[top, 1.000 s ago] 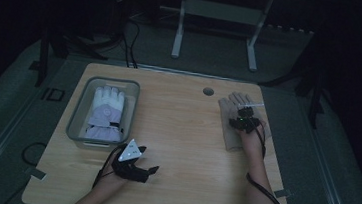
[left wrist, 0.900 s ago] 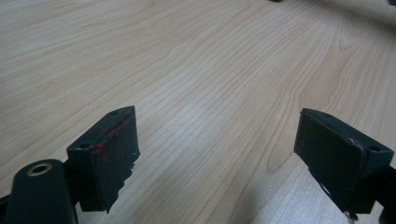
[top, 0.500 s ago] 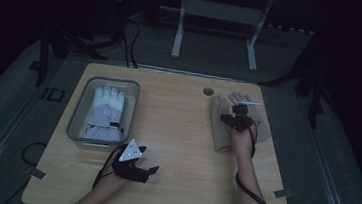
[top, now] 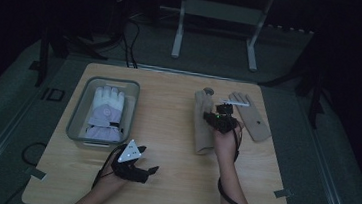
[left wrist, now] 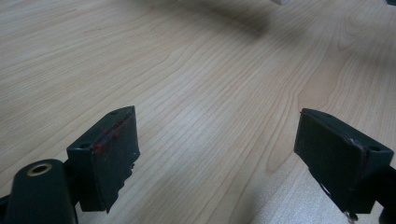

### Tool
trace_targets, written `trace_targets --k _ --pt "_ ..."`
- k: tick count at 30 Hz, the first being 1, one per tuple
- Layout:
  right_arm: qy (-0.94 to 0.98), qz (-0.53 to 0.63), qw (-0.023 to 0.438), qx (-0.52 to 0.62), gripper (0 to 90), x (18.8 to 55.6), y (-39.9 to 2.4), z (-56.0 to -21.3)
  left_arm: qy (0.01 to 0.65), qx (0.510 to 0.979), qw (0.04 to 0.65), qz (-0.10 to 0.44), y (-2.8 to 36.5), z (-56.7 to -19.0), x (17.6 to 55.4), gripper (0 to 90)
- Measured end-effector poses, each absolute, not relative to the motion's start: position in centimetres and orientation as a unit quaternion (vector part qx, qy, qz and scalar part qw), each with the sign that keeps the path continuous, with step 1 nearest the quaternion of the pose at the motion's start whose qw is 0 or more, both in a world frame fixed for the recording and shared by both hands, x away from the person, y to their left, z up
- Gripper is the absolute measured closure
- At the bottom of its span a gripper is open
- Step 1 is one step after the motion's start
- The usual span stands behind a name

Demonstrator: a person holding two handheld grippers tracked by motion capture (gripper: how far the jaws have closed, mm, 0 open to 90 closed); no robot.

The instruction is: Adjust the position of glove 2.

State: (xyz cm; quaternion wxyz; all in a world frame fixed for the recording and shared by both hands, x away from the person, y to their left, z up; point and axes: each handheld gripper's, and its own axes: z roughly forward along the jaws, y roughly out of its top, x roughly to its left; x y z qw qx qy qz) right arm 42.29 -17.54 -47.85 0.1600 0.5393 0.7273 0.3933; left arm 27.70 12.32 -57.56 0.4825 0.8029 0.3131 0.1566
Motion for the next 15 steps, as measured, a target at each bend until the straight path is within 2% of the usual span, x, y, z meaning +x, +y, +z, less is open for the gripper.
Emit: trace_targets --k 9,15 --pt "0.715 0.407 0.166 0.544 78.6 40.7 -14.8 -47.2 0.313 0.803 0.482 0.159 12.3 -57.6 27.7 14.1" --pt "0.713 0.4 0.153 0.555 78.5 40.4 -13.9 -49.3 0.314 0.802 0.483 0.158 12.3 -57.6 27.7 14.2"
